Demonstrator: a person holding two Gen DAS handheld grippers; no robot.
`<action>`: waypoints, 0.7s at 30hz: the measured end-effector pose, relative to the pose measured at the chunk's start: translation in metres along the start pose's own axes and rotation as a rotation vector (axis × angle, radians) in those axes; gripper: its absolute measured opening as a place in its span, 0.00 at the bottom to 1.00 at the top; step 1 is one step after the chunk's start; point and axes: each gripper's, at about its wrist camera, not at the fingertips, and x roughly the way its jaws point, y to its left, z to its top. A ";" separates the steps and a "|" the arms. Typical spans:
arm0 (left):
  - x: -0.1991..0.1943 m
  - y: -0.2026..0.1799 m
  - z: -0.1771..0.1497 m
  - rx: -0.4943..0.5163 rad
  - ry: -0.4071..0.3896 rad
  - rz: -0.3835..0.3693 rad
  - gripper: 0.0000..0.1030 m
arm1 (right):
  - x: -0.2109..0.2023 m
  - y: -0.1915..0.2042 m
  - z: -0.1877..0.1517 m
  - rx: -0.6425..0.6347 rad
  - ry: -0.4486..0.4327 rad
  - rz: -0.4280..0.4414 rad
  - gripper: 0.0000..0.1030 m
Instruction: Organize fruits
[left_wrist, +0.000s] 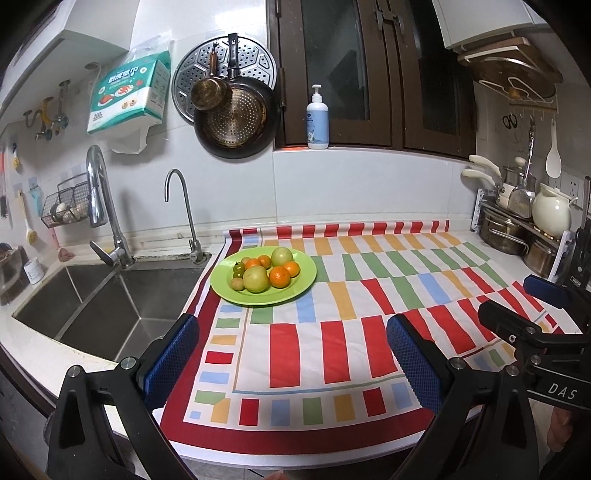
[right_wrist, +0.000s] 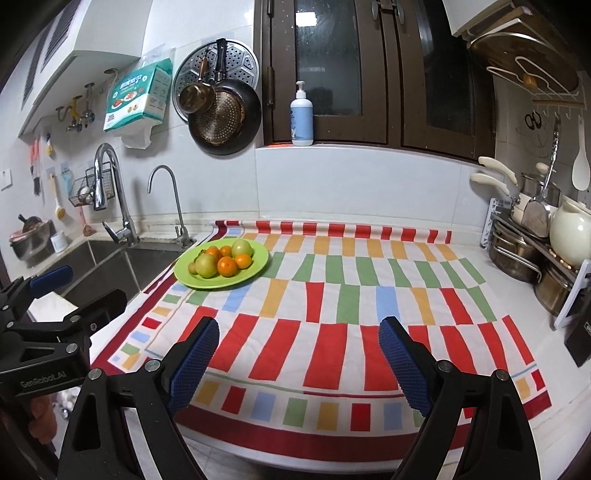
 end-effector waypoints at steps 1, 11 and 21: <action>-0.001 0.000 0.000 -0.001 -0.002 0.000 1.00 | -0.002 0.000 0.000 -0.001 -0.003 -0.001 0.86; -0.013 -0.003 -0.004 0.005 -0.020 0.007 1.00 | -0.011 -0.002 -0.003 -0.002 -0.014 0.005 0.86; -0.017 -0.003 -0.005 -0.001 -0.026 0.013 1.00 | -0.015 -0.001 -0.005 -0.011 -0.022 0.007 0.86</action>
